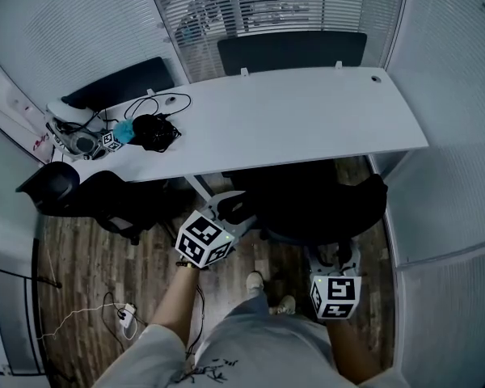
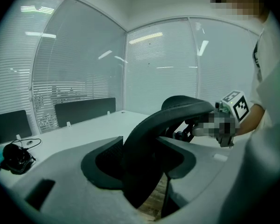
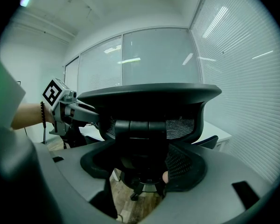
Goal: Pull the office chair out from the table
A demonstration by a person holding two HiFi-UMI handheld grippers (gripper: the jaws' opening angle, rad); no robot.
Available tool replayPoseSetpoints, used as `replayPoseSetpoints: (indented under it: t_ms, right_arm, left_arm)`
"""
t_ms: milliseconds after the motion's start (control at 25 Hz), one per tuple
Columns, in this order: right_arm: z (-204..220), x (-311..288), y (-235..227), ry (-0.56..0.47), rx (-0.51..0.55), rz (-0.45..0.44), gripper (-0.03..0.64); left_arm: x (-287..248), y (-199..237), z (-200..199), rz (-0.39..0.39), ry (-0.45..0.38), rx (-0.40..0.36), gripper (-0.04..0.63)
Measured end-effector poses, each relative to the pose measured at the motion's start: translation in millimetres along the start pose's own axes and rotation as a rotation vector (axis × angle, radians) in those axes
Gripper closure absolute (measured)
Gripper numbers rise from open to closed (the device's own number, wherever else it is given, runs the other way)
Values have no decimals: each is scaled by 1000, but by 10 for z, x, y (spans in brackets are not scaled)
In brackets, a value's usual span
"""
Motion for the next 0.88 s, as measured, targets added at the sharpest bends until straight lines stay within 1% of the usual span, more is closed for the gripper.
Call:
replayPoseSetpoints:
  t_ms: [400,640,880]
  right_arm:
    - [103,279,-92,1,20,-23,347]
    - [177,439,-215,-13,23,-39,347]
    - [242,600,-300,-27,22,-47,347]
  left_arm:
    - [47,-371,15,-38,15,4,388]
    - [28,-623,62,-64,-6,16,387]
    - [42,-850,90,-79,-10,23,387]
Point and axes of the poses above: the fingertips, and each gripper's own axes: x backward along the fingers, y to its left, z out of its underside, the point moved 10 cm from there along x, backward along the fingers, and after that the axes turned 10 degrees about z, right-handed, at the moved point
